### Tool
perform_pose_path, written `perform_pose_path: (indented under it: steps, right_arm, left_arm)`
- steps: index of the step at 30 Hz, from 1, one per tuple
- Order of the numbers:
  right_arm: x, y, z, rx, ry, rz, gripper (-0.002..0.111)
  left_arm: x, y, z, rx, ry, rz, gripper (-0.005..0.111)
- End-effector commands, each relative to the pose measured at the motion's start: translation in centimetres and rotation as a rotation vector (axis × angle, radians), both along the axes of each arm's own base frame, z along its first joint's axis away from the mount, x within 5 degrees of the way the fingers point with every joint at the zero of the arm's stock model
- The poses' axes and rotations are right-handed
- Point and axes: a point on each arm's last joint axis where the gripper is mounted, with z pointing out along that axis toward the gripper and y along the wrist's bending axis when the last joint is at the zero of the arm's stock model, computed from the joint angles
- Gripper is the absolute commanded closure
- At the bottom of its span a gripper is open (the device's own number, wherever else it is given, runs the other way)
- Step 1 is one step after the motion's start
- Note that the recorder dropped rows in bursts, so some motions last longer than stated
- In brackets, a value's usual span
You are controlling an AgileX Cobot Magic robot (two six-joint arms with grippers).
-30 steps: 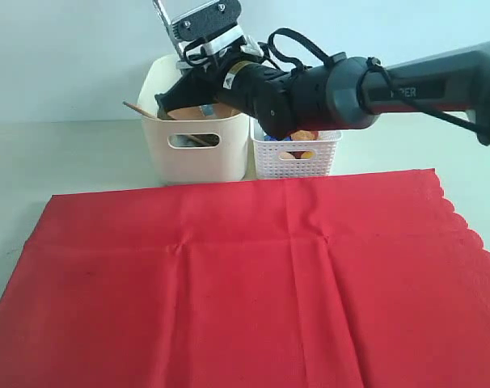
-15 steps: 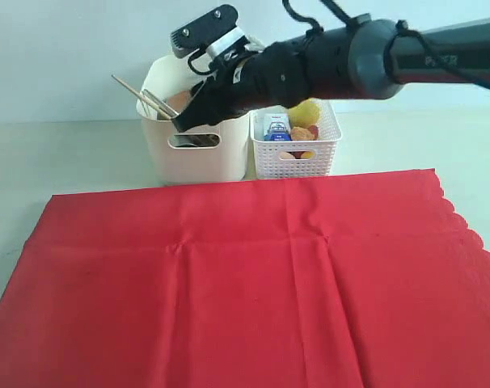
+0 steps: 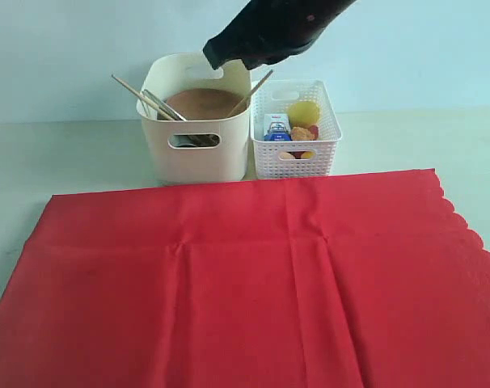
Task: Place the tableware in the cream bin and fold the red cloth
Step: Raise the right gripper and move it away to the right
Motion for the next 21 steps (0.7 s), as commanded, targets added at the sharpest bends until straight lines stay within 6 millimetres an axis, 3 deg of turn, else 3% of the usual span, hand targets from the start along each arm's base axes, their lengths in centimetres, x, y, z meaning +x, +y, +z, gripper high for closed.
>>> perform_pose_path:
  steps: [1, 11, 21]
  right_arm:
    - [-1.5, -1.2, 1.7, -0.019, 0.033, -0.013, 0.108]
    - [-6.0, -4.7, 2.4, -0.073, 0.018, -0.024, 0.108]
    - [-11.5, -10.3, 4.1, -0.168, -0.115, -0.142, 0.108]
  left_arm:
    - [0.0, 0.0, 0.1, 0.001, -0.016, 0.000, 0.107]
    - [0.0, 0.0, 0.1, 0.001, -0.016, 0.000, 0.107]
    - [0.0, 0.0, 0.1, 0.001, -0.016, 0.000, 0.107]
